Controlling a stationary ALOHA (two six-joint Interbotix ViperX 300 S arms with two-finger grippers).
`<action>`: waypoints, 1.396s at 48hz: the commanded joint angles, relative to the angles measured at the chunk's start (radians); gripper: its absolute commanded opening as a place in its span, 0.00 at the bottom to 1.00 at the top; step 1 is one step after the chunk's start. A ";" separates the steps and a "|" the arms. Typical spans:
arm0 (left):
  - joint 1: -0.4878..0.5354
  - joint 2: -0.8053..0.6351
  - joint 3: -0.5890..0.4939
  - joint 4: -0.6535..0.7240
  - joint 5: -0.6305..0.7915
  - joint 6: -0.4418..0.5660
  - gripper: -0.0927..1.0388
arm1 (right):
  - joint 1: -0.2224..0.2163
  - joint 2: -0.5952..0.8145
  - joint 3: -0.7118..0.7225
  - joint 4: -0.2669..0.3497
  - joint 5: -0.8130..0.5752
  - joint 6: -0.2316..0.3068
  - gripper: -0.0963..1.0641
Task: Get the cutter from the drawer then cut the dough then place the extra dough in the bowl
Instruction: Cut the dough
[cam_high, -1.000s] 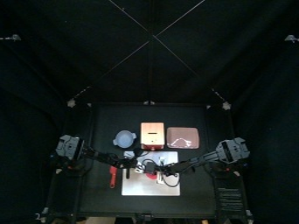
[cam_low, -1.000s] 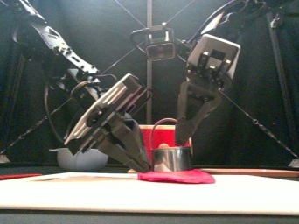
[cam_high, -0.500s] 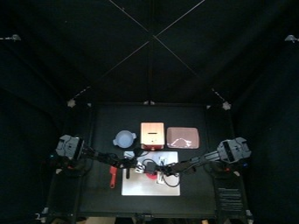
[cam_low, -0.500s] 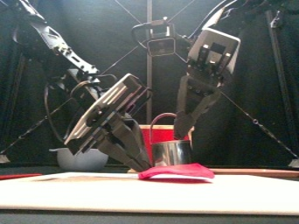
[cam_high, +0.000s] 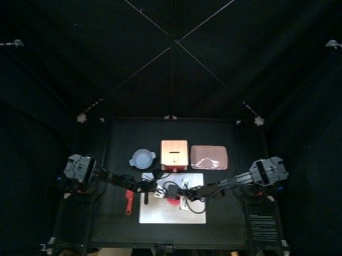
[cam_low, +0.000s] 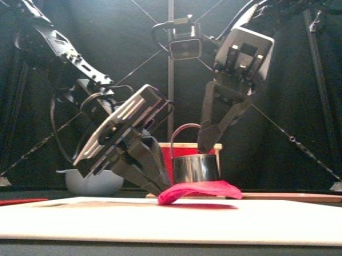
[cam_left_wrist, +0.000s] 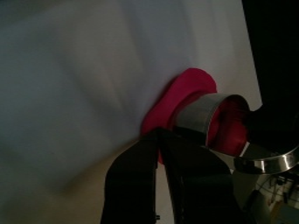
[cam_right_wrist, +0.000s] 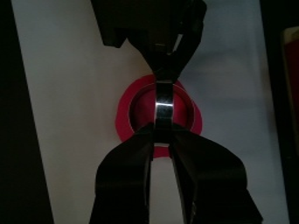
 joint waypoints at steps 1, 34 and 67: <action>0.000 -0.008 -0.006 -0.002 -0.002 0.000 0.48 | 0.000 -0.049 -0.025 -0.009 -0.003 0.003 0.54; 0.000 -0.008 -0.006 0.000 -0.003 0.000 0.48 | 0.000 -0.069 -0.025 -0.015 0.011 0.003 0.54; 0.000 -0.008 -0.006 0.002 -0.003 0.002 0.48 | 0.000 -0.075 -0.041 -0.032 0.015 0.003 0.54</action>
